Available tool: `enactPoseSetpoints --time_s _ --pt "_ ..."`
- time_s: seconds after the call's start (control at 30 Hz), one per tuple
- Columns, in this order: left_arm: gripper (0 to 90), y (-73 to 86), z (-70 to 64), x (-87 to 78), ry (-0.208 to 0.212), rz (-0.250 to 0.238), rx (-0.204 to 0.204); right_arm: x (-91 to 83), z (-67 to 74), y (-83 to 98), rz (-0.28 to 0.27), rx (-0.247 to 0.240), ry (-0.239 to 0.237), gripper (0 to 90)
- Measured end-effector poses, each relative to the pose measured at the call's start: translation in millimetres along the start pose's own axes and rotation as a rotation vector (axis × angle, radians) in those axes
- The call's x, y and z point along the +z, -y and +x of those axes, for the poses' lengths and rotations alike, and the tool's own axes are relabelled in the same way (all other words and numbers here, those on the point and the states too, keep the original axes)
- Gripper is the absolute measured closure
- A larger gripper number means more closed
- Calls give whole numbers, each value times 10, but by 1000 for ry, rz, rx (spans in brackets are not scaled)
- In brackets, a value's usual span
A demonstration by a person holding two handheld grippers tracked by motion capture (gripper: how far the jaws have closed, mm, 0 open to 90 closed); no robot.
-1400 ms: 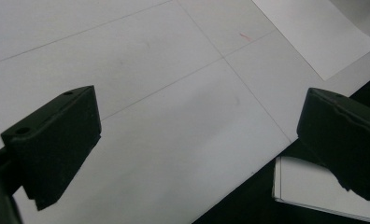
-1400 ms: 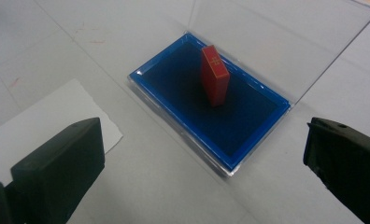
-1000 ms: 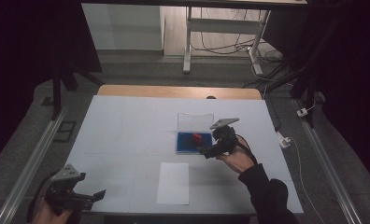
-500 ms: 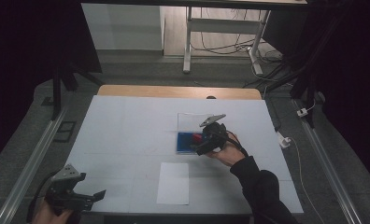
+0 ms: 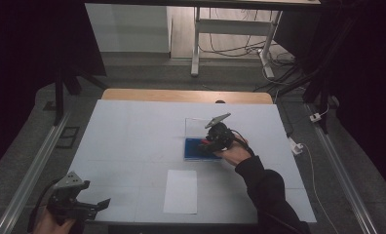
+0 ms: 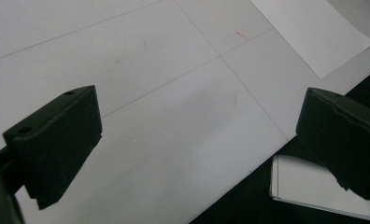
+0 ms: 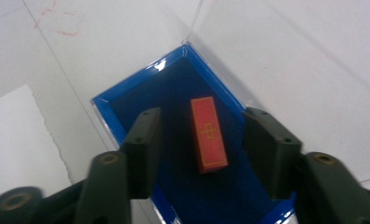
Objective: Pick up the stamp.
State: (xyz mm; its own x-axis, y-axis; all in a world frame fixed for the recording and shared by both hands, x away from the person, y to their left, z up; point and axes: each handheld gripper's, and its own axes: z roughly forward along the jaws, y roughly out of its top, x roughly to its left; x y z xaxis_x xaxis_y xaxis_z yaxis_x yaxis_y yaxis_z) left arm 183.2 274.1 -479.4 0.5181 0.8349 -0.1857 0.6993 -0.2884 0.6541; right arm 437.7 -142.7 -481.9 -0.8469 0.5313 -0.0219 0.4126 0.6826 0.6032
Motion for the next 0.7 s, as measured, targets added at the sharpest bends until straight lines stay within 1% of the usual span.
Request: enactPoseSetpoints --time_s 0.03,0.07,0.1,0.13,0.17,0.27,0.3,0.33,0.43,0.5,0.53,0.6,0.7 --pt "5 1 -1 -1 0 0 0 5 -13 -1 3 -4 -7 558" --pt "5 2 -1 -1 0 0 0 5 -13 -1 3 -4 -7 558" --pt "5 3 -1 -2 -1 0 -1 9 -22 -2 3 -4 -10 589" --pt "6 3 -1 -2 0 0 -1 18 -34 -5 9 -1 -18 642" --pt "6 4 -1 -3 0 0 -1 18 -34 -5 9 -1 -18 642" --pt "6 3 -3 -1 -1 1 0 19 -32 -2 15 -7 -18 757" --pt "6 3 -3 -1 -1 0 1 19 -29 -1 19 -12 -15 775" --pt "6 2 -3 0 0 0 1 16 -27 -3 17 -12 -2 787" --pt "6 0 -2 1 1 1 1 8 -27 0 10 -13 2 789" --pt "7 0 -3 2 0 1 3 -16 -25 2 -1 -11 0 790" --pt "6 0 -4 1 0 1 4 -52 -25 -2 -15 -4 -6 791" --pt "6 -1 -5 0 0 1 5 -69 -21 -4 -20 -3 -8 791" --pt "7 -1 -7 -1 0 -1 6 -139 -3 -4 -25 0 -19 791"
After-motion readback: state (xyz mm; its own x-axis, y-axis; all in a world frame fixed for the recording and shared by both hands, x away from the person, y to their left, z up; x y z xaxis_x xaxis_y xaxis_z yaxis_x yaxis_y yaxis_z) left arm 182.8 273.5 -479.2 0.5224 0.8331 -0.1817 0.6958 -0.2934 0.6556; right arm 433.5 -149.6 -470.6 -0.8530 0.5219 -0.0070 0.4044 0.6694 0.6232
